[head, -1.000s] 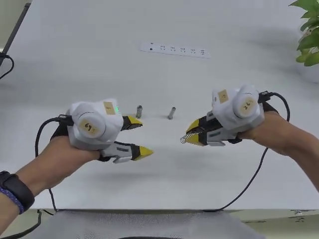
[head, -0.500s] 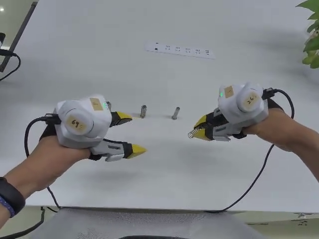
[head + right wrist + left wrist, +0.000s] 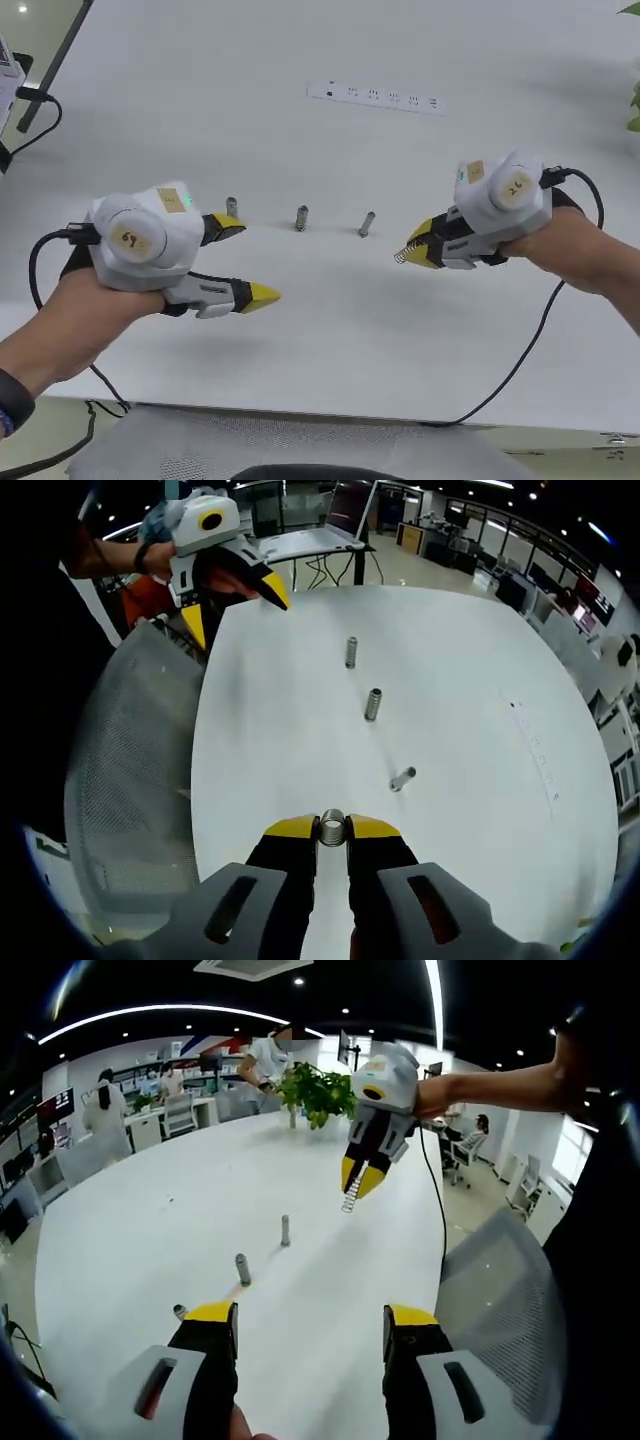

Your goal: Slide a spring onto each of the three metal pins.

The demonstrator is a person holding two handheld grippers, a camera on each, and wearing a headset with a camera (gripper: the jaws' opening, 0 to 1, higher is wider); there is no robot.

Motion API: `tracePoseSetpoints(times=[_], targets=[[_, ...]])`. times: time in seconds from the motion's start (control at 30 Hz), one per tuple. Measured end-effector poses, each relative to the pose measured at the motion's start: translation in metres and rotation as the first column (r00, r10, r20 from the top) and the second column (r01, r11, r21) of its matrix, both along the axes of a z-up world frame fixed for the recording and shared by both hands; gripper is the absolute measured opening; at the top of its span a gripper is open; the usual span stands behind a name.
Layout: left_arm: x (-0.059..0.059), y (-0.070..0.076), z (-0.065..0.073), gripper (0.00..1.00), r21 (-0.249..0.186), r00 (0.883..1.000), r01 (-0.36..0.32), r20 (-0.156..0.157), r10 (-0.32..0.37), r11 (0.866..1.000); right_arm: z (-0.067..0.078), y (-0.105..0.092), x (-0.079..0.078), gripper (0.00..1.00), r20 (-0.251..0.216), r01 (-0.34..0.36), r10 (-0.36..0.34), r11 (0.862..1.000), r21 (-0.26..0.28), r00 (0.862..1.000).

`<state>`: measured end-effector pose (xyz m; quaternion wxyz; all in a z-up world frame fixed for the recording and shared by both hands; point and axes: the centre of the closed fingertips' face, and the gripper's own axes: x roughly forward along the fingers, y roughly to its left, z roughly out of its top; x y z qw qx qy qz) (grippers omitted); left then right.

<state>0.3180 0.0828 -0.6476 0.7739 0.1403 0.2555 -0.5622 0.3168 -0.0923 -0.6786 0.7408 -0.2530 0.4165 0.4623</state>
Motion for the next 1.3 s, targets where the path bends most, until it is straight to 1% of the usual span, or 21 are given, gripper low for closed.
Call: tracePoseSetpoints(times=[0.27,0.43,0.6,0.77,0.9,1.03,1.23,1.3], targets=[[0.006,0.019,-0.005,0.57,0.008,0.998,-0.056,-0.008,0.056,0.998,-0.001,-0.002,0.012,0.09,0.003,0.018,-0.017,1.0,-0.004,1.0],[0.009,0.031,-0.009,0.58,0.016,0.996,-0.088,-0.006,0.088,0.996,-0.002,-0.003,0.02,0.09,0.004,0.022,-0.022,1.0,-0.01,1.0],[0.013,0.043,-0.009,0.62,0.013,0.992,-0.129,-0.012,0.129,0.992,-0.003,-0.005,0.027,0.09,0.004,0.031,-0.03,0.999,-0.011,1.0],[0.018,0.053,-0.009,0.64,0.0,0.986,-0.167,-0.02,0.167,0.986,-0.005,-0.006,0.035,0.09,0.003,0.035,-0.034,0.999,-0.011,0.999],[0.02,0.062,-0.015,0.65,0.002,0.98,-0.195,-0.029,0.195,0.981,-0.004,-0.006,0.042,0.09,0.005,0.04,-0.04,0.999,-0.008,0.999],[0.021,0.069,-0.02,0.66,0.007,0.976,-0.217,-0.035,0.217,0.976,-0.004,-0.006,0.049,0.09,0.007,0.046,-0.046,0.999,-0.003,0.999],[0.021,0.073,-0.024,0.68,0.005,0.97,-0.238,-0.047,0.238,0.971,-0.002,-0.008,0.059,0.09,0.011,0.05,-0.05,0.999,-0.003,0.999],[0.021,0.074,-0.028,0.69,0.008,0.968,-0.246,-0.05,0.246,0.969,-0.002,-0.007,0.061,0.09,0.011,0.051,-0.051,0.999,-0.002,0.999]])
